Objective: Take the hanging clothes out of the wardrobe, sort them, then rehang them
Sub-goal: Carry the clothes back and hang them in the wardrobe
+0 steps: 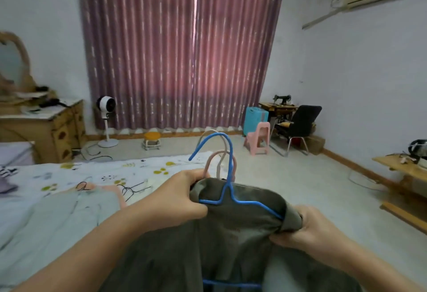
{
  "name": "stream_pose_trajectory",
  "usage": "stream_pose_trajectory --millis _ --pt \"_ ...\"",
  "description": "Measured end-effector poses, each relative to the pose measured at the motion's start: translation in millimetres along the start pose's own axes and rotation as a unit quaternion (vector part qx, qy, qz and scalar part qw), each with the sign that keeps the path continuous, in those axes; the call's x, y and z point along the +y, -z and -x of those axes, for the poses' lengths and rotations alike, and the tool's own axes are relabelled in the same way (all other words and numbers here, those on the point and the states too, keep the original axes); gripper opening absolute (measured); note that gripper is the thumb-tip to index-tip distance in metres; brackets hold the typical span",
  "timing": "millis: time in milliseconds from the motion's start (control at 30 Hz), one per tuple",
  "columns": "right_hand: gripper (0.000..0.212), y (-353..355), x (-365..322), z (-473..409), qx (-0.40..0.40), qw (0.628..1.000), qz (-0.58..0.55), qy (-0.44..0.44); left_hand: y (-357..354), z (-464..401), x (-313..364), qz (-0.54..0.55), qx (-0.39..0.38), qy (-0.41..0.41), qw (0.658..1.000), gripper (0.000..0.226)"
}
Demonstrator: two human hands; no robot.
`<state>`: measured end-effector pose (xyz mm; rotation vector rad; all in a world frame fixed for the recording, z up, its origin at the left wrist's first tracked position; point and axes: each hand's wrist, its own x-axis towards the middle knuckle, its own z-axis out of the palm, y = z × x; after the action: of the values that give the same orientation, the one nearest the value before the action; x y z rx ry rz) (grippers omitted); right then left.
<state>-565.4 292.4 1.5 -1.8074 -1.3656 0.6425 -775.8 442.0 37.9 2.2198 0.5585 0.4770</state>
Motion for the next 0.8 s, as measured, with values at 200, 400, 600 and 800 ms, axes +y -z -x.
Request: stream_pose_trajectory --millis 200,400,600,800 --pt "0.03 -19.1 -13.0 -2.7 -0.019 0.999 -0.04 0.007 5.8 40.1 9.5 -0.081 0.088 0.094 0.988 0.031" --pt "0.009 -39.2 -34.1 1.9 -0.057 0.997 0.022 0.041 -17.3 99.3 29.0 -0.256 0.389 0.181 0.866 0.042" --pt "0.016 -88.5 -68.9 19.1 -0.148 0.984 0.058 0.086 -40.9 140.6 42.6 -0.29 0.513 0.118 0.799 0.035" --pt "0.015 -146.8 -105.3 41.6 -0.254 0.958 0.062 0.121 -18.3 188.1 38.2 -0.27 0.562 0.287 0.728 0.036"
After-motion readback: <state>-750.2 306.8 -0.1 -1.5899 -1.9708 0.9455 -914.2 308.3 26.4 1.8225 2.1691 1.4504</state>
